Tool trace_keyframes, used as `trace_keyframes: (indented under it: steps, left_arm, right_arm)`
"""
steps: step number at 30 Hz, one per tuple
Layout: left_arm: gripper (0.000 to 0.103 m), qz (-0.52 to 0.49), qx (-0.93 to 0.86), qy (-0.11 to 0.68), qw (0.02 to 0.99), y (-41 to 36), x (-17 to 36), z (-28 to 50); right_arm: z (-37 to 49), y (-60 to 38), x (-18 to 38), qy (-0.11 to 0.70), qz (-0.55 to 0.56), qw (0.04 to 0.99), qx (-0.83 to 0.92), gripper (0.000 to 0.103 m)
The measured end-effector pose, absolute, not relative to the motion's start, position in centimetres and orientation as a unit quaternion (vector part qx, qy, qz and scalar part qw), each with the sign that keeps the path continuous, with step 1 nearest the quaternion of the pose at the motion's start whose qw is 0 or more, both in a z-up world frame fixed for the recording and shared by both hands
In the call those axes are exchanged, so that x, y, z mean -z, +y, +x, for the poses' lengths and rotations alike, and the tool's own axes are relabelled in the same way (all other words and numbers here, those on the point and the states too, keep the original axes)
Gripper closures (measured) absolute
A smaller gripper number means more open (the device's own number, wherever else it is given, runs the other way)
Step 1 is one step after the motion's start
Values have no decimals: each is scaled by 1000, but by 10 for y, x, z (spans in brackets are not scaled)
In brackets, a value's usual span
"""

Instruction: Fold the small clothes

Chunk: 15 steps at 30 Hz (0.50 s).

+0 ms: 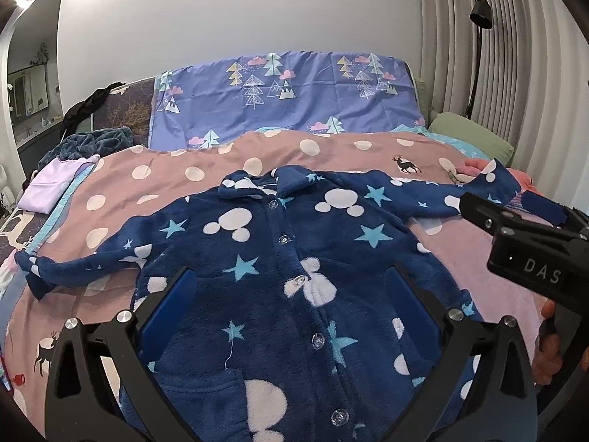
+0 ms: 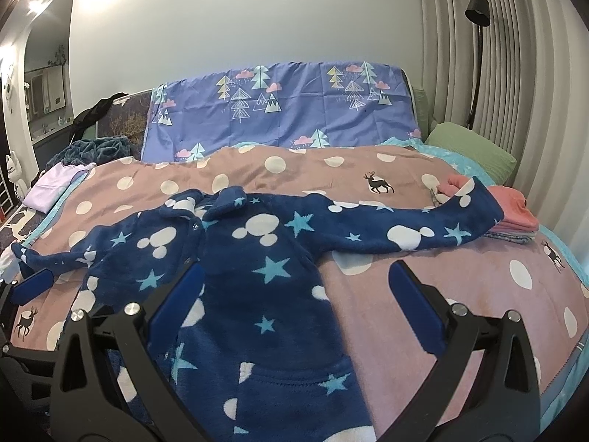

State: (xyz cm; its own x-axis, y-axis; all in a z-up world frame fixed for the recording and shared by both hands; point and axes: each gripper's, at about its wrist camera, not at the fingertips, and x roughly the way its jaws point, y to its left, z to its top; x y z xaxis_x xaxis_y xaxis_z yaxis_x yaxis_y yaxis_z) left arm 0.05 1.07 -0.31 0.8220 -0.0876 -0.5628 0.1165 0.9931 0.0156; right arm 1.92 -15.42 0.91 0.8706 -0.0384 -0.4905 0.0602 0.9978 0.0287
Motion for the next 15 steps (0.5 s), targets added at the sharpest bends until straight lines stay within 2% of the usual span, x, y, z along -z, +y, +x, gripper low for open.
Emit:
trace_keyframes:
  steps: [15]
  left_arm:
    - [1, 36, 45, 288, 956, 7, 3, 1]
  right_arm:
    - [16, -153, -10, 260, 19, 965, 21, 2]
